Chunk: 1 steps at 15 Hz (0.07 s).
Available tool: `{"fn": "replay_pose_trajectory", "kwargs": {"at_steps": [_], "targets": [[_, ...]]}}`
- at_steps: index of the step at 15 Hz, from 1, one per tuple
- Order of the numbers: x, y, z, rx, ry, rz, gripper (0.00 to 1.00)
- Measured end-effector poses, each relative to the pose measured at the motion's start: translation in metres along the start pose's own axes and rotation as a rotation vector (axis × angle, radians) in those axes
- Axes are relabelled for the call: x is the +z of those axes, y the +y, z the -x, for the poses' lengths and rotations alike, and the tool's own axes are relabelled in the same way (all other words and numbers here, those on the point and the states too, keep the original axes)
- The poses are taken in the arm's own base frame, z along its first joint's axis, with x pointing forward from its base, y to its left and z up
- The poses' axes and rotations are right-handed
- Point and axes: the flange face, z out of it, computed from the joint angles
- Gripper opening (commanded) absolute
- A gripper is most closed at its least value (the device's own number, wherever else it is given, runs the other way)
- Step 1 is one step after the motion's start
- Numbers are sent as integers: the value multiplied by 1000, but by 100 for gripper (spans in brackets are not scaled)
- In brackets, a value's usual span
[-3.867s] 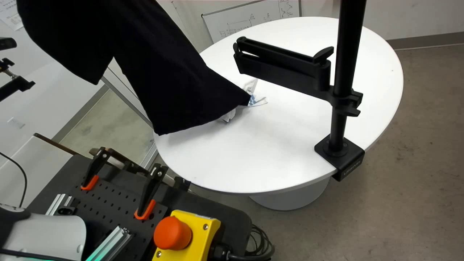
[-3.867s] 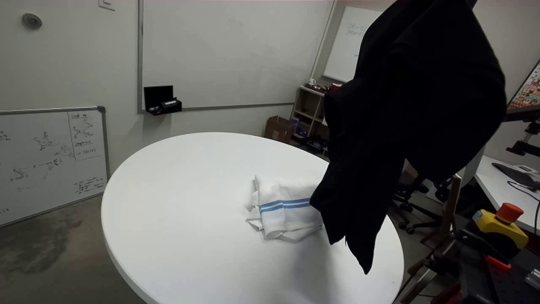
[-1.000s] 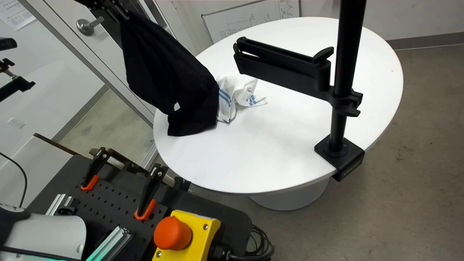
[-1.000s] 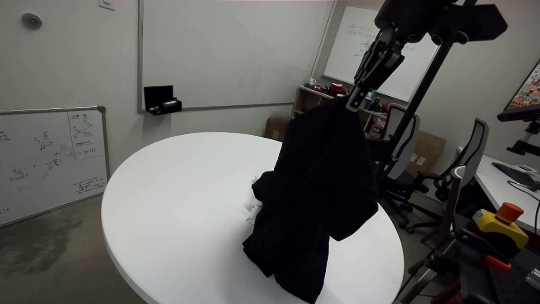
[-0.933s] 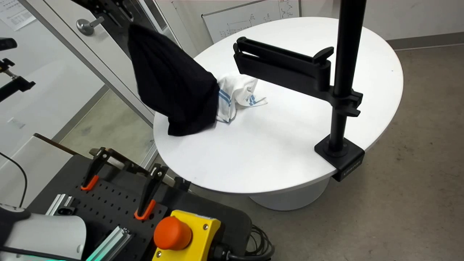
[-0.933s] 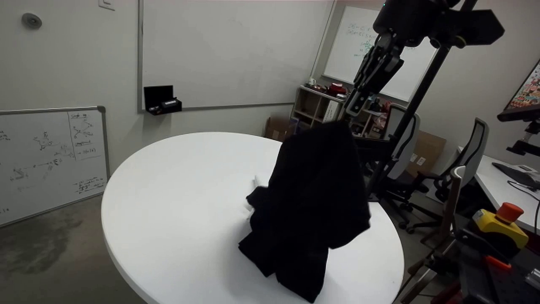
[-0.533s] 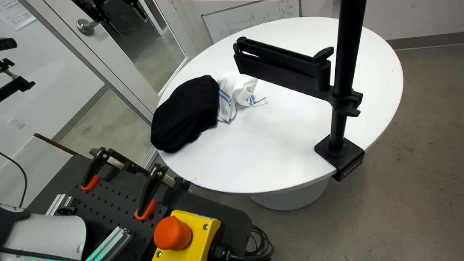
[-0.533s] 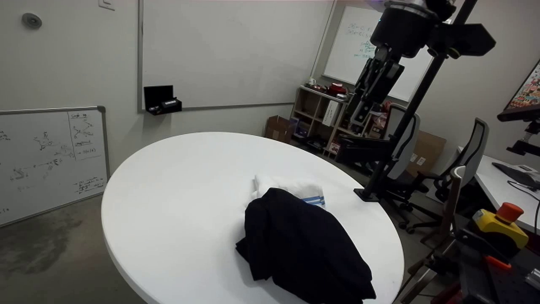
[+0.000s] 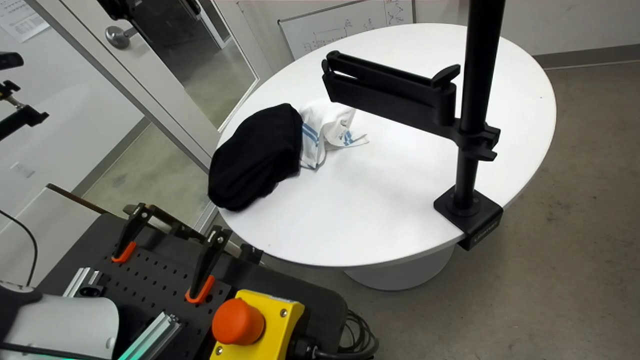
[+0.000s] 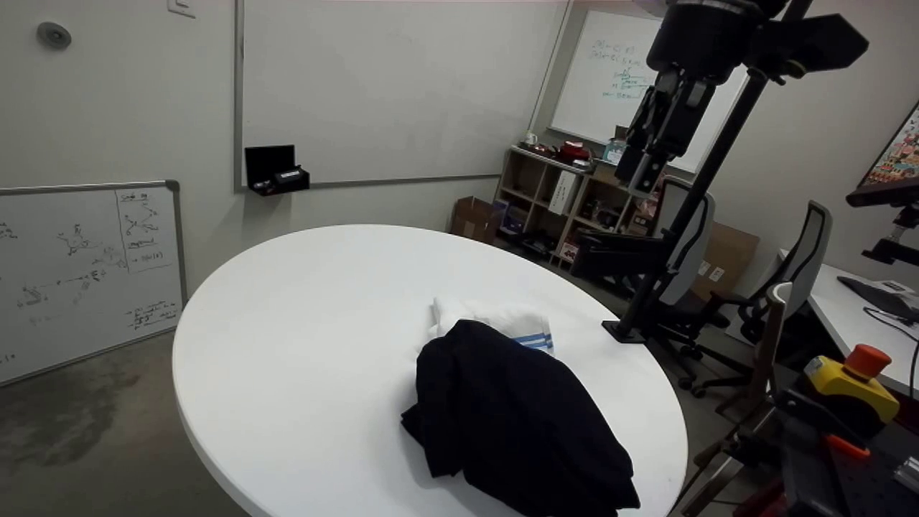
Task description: Put the black clothing on the table
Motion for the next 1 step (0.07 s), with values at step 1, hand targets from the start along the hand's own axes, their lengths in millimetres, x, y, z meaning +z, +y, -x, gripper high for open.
{"fn": "replay_pose_trajectory", "kwargs": {"at_steps": [1], "targets": [[-4, 1, 1, 3, -1, 0, 100]]}}
